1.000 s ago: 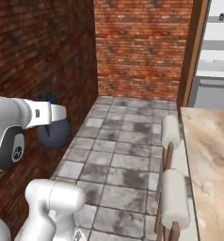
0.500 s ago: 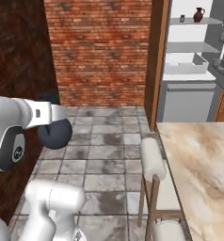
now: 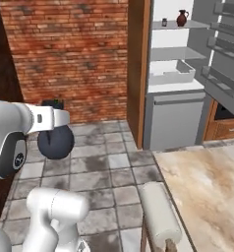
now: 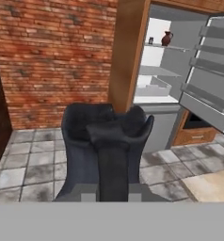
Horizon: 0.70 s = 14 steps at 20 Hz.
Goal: Move the jug and jam from the second highest shelf to the top shelf to make space. Then, place the pitcher from the counter on the cleared second highest shelf.
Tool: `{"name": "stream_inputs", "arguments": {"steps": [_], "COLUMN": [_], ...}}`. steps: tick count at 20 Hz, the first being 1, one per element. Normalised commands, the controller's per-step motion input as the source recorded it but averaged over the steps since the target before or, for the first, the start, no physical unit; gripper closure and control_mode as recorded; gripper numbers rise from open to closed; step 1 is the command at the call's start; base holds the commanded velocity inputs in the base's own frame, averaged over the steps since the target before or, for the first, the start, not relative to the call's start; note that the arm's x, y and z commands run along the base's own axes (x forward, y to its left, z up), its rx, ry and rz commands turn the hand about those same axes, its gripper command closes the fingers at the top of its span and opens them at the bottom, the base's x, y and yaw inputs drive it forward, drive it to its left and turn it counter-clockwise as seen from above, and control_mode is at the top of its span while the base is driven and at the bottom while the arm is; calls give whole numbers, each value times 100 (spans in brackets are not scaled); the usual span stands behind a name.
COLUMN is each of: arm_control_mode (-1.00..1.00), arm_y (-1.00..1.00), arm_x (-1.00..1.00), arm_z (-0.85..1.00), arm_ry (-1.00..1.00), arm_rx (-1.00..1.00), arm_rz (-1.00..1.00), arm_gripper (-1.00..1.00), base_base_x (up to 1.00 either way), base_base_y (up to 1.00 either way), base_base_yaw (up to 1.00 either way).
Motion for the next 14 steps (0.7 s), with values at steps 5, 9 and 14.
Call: {"name": "stream_inputs", "arguments": {"steps": [5, 9, 14], "arm_control_mode": [100, 100, 100], "arm_y": [0, 0, 0], "arm_x": [0, 0, 0], "arm_z": [0, 0, 0], "arm_ry": [0, 0, 0], "arm_rx": [0, 0, 0], "arm_rz": [0, 0, 0], "arm_gripper": [100, 100, 100], "base_base_x": [100, 100, 100], "base_base_y": [0, 0, 0], "base_base_yaw": [-32, -33, -33]}}
